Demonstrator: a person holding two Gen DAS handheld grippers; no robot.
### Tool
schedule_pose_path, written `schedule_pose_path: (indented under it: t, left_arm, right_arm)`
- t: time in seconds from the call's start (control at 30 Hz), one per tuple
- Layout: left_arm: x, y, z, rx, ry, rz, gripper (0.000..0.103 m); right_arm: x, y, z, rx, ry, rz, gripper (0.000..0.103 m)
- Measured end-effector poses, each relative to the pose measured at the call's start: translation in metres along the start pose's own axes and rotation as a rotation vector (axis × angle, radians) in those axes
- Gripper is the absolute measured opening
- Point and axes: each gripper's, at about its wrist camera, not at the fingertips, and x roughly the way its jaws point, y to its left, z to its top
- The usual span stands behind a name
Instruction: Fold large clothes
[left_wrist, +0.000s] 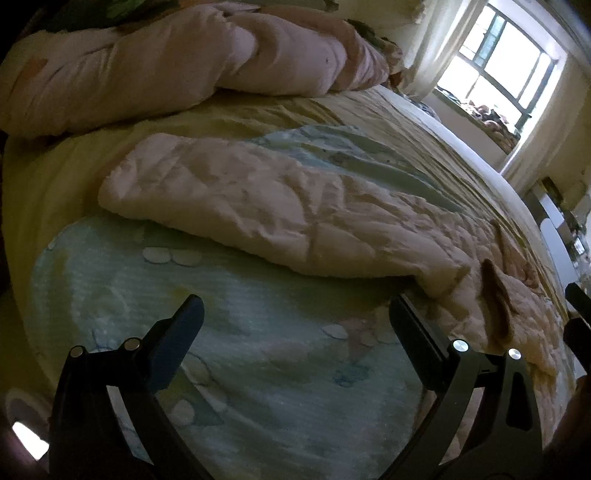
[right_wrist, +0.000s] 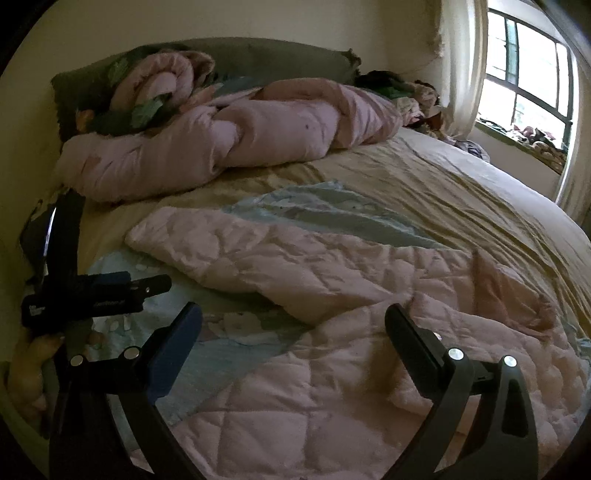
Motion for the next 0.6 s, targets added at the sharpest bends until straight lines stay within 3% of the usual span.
schedule_pose_path:
  t: [0.37,0.6]
  left_arm:
    - [0.031,0.046,0.007,-0.095,0.039,0.026,0.094]
    - [0.054,0.076,0.019,-0.200,0.051,-0.020,0.094]
  right_arm:
    - [0.030,0.027,0.009,-0.026,0.026,0.042,0.099]
    - [0.041,0.030,0.009,-0.010,0.034,0.050,0.099]
